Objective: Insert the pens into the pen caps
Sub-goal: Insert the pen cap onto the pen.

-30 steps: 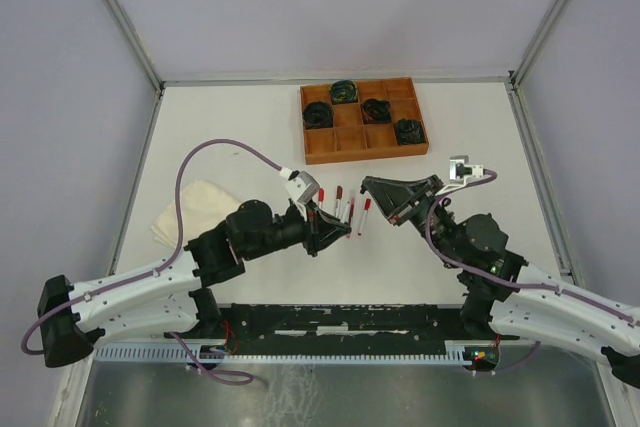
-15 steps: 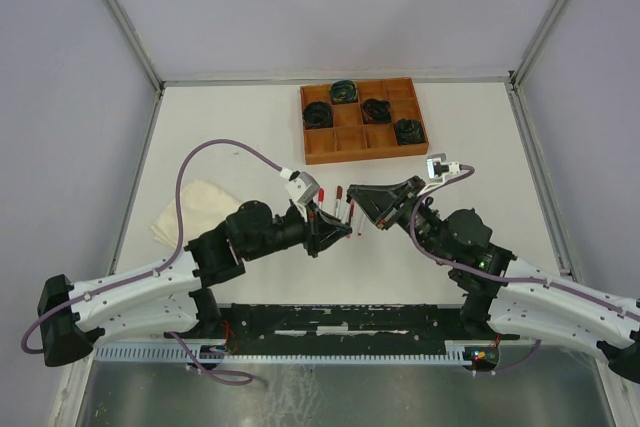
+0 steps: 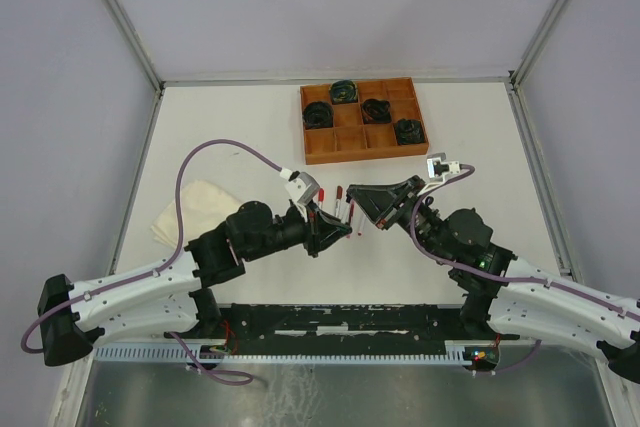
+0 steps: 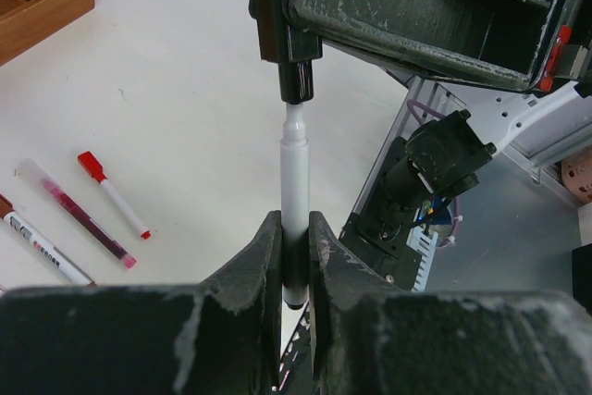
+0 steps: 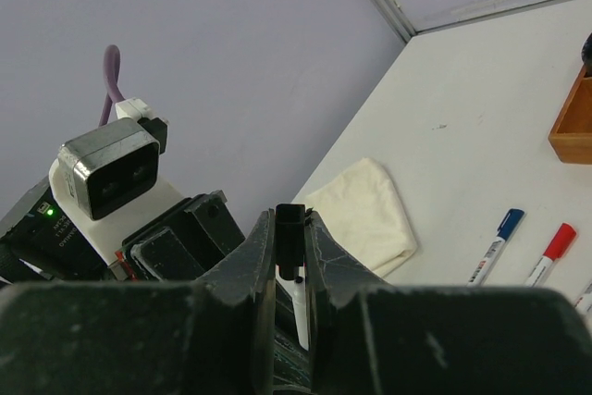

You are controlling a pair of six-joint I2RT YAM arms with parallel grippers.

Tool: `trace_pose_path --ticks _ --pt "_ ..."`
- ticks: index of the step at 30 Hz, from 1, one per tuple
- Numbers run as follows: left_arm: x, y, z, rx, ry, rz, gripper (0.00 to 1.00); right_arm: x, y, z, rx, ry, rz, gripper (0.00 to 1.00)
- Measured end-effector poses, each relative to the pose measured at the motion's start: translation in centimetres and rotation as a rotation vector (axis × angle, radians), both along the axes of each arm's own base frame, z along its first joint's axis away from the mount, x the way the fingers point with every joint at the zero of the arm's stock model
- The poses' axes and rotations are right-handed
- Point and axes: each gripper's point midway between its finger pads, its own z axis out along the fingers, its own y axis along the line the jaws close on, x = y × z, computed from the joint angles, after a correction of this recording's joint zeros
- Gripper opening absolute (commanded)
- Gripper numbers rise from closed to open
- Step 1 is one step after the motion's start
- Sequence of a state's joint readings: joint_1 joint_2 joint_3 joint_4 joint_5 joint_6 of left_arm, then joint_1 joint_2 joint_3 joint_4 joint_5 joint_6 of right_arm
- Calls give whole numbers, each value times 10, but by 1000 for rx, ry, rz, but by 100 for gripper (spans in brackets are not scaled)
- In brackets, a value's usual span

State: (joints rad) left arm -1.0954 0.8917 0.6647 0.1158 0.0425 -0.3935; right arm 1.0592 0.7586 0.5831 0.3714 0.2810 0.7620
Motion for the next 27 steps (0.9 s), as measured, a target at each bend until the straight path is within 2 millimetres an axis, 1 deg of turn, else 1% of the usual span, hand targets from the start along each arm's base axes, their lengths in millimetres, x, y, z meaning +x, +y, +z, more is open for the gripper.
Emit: trace_pose_path --ticks 22,27 --pt "1 1 -1 2 1 8 3 0 -1 -3 -38 3 -3 0" --pt "2 1 0 1 -1 12 3 0 -1 -9 -64 7 -5 0"
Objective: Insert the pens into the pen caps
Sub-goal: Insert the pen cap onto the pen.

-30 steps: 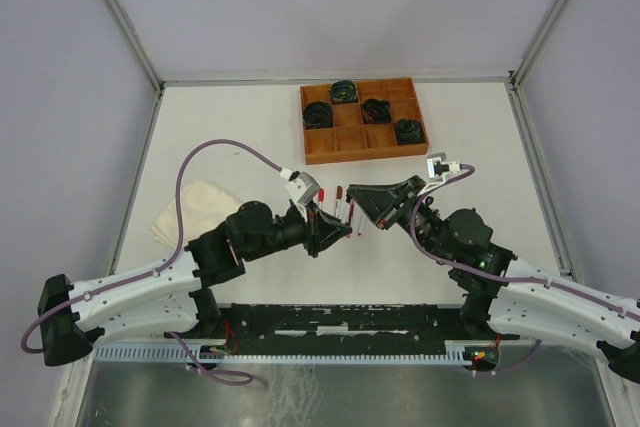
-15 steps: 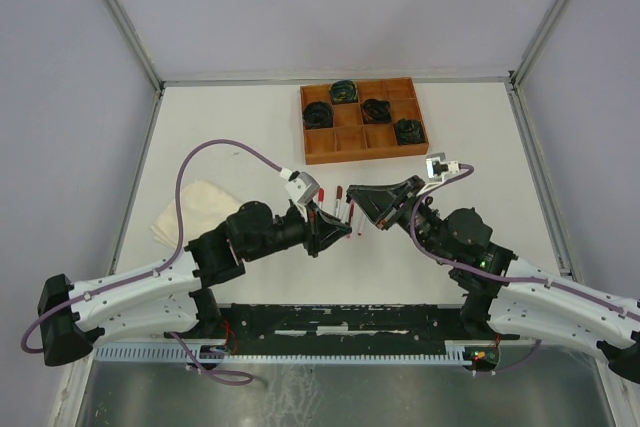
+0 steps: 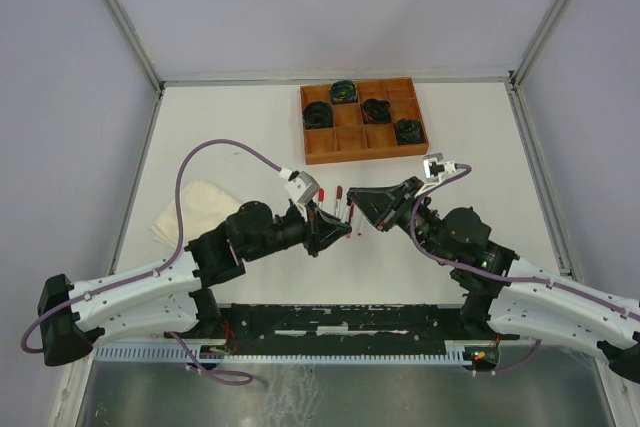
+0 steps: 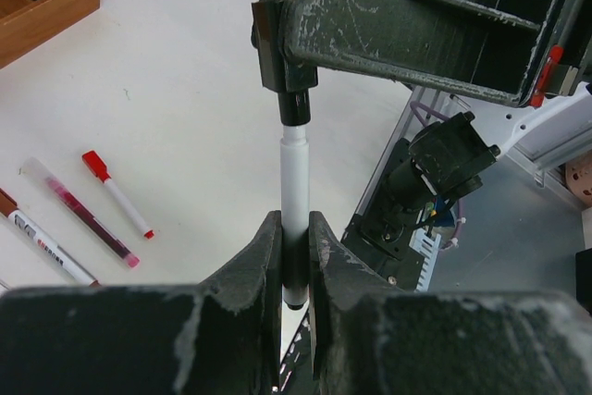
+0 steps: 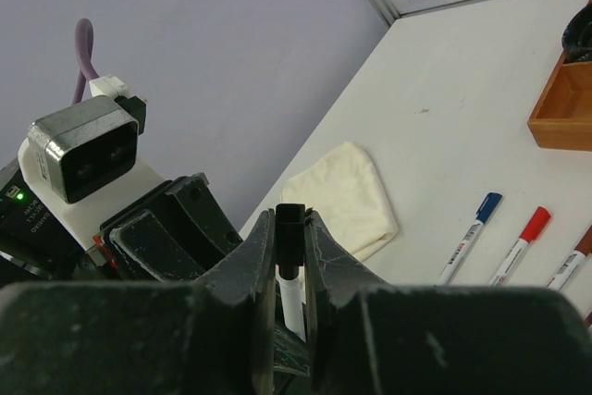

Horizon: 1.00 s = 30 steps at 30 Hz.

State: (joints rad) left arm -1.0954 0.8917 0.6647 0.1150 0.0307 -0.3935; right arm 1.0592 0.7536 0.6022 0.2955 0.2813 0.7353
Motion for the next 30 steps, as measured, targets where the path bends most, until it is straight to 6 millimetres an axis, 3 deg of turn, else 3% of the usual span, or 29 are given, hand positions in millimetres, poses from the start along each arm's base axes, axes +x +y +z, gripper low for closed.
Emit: trace_pose_path --ticks 30 --pt "5 14 -3 20 22 71 3 -1 23 -10 -14 24 86 0"
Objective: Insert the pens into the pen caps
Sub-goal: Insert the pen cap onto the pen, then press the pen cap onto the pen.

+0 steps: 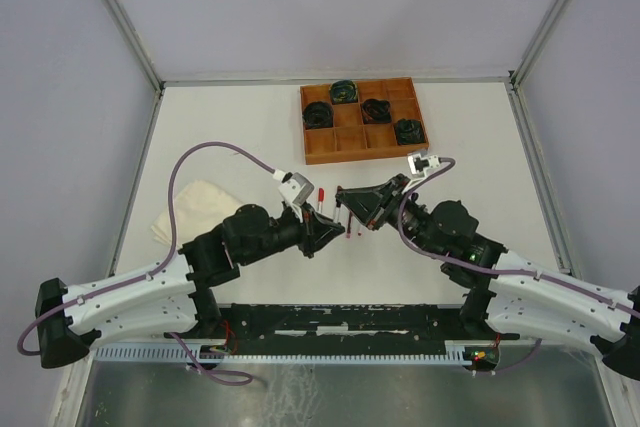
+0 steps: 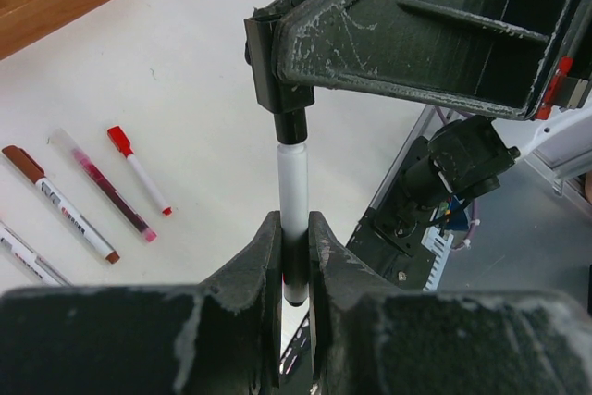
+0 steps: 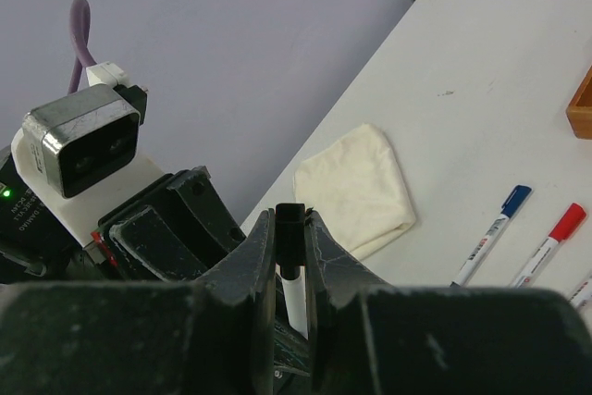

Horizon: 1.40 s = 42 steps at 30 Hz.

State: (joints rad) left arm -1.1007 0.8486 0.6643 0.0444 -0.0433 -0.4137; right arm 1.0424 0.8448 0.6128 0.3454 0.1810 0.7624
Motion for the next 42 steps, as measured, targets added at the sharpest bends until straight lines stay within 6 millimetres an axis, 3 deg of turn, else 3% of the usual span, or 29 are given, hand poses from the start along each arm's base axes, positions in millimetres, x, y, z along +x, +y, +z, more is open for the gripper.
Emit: trace_pose_path --ticks 4,10,17,22,32,36,42 --pt "0 1 -1 3 3 6 3 -1 1 -1 -27 -4 9 4" --pt "-2 1 0 -1 10 2 3 -5 1 0 -56 -15 27 20" --pt "-2 1 0 -1 10 2 3 -7 1 1 -59 -26 42 28" --pt "4 2 18 -65 -25 31 3 -24 6 -19 -130 6 124 34" --pt "5 0 27 -96 -40 33 3 -29 -10 -16 -176 -10 113 50" --pt "5 -1 31 -112 -47 32 3 -25 -21 -10 -191 -18 64 55" --pt "5 -2 31 -113 -47 28 3 -10 -33 21 -167 -37 -42 60"
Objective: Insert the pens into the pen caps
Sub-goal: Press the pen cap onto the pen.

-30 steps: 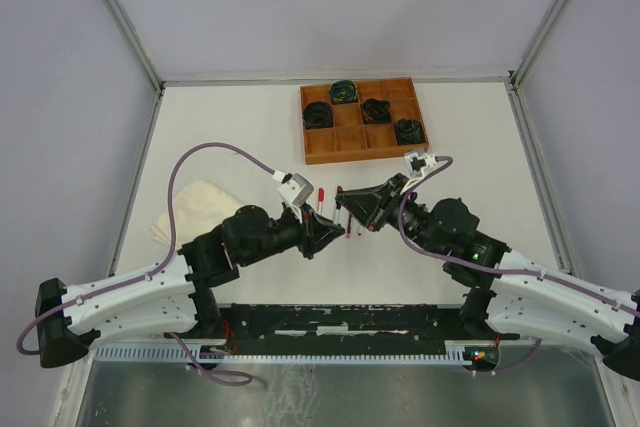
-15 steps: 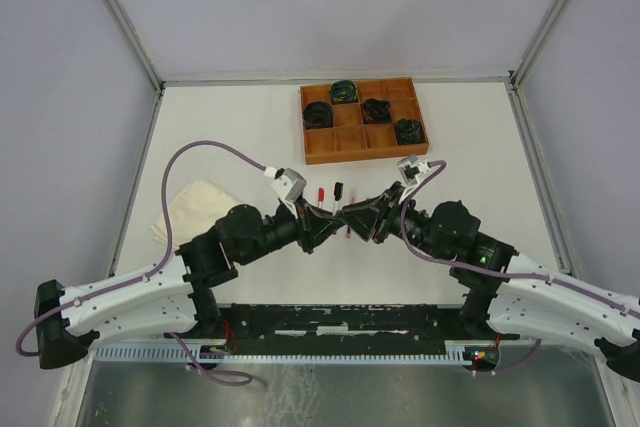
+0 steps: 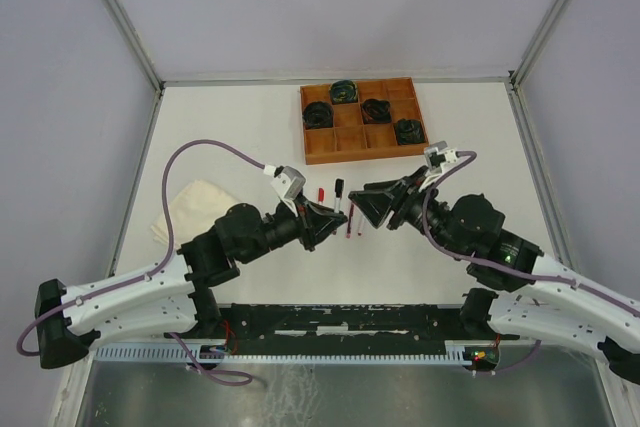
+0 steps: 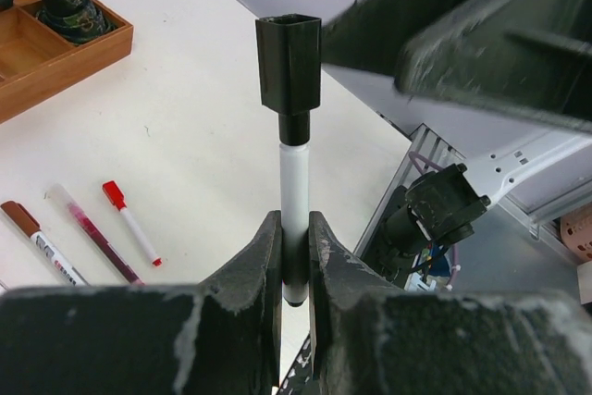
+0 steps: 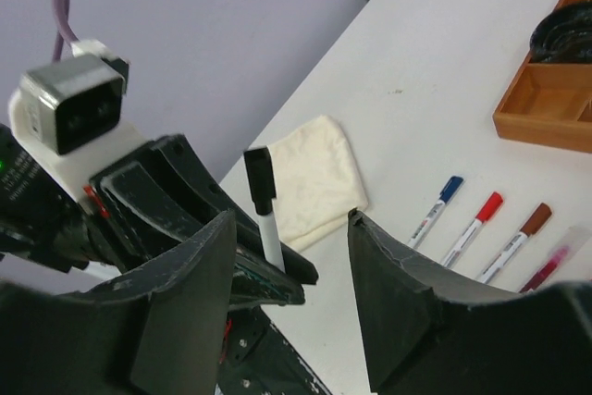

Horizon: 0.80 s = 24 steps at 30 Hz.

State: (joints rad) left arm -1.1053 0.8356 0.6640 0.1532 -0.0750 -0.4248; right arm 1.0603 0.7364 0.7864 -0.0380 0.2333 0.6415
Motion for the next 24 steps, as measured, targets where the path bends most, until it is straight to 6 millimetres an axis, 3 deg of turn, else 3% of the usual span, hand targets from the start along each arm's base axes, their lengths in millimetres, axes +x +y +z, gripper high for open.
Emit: trace_pose_path --ticks 7,16,24 --pt "0 -2 -3 8 4 -8 3 13 0 27 31 -29 -61 60" --pt "-6 -10 -11 27 16 -54 3 26 21 29 -38 -29 -61 58" --pt "-9 -11 -11 27 16 -73 3 26 27 22 -71 -19 -43 52"
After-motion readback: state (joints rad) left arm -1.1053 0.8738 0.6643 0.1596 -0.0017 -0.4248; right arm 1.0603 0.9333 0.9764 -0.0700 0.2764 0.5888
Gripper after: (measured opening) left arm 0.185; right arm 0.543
